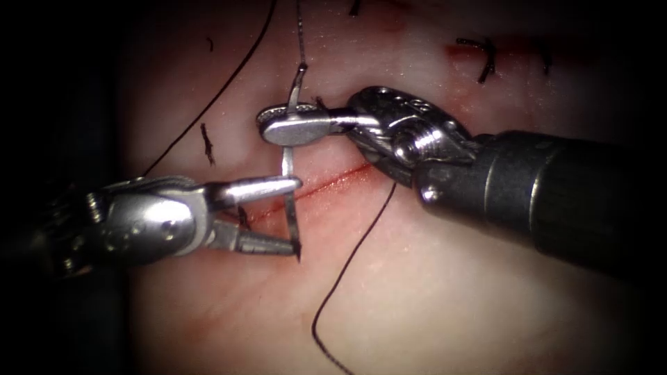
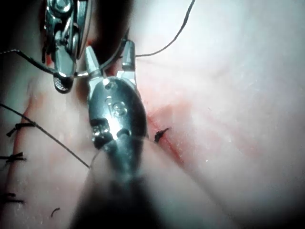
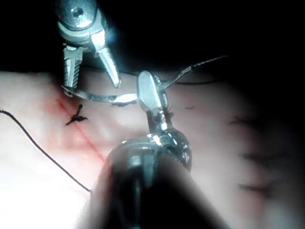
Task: Wound Closure
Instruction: Pass the needle to the right needle driver, then with the right tool, throw the needle through the skin above the cut.
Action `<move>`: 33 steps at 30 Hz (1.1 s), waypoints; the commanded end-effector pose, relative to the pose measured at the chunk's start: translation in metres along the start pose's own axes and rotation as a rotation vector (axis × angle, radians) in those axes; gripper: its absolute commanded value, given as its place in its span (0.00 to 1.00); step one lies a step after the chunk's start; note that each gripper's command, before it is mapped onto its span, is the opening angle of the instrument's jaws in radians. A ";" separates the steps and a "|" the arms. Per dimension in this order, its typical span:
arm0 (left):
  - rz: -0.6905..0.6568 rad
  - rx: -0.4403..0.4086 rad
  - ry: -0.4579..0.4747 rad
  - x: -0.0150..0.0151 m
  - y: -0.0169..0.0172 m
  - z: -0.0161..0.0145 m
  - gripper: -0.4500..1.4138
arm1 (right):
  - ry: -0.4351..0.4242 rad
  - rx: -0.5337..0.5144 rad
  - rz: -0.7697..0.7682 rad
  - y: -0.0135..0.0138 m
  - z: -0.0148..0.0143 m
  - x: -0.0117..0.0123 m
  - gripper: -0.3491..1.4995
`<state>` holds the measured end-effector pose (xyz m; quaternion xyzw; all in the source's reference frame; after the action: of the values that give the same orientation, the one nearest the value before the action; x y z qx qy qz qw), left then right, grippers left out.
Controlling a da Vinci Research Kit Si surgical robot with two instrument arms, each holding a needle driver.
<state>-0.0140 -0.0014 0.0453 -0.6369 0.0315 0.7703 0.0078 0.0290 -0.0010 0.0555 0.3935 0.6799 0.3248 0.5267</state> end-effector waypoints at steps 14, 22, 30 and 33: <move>-0.116 -0.035 -0.069 -0.0011 0.0015 -0.0018 0.63 | -0.170 -0.028 -0.434 0.0053 -0.0004 0.0026 0.00; -0.322 -0.018 -0.238 -0.0037 0.0047 0.0001 0.35 | -0.183 -0.029 -0.646 0.0058 0.0006 0.0027 0.00; -0.478 0.095 -0.350 -0.0064 0.0052 0.0019 0.45 | -0.224 -0.012 -0.874 0.0052 0.0029 0.0024 0.00; -0.542 0.152 -0.396 -0.0079 0.0055 0.0018 0.45 | -0.241 0.002 -0.960 0.0051 0.0031 0.0024 0.00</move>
<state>-0.0139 -0.0071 0.0538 -0.4468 -0.0836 0.8472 0.2751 0.0321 0.0028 0.0577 0.0697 0.7182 -0.0048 0.6923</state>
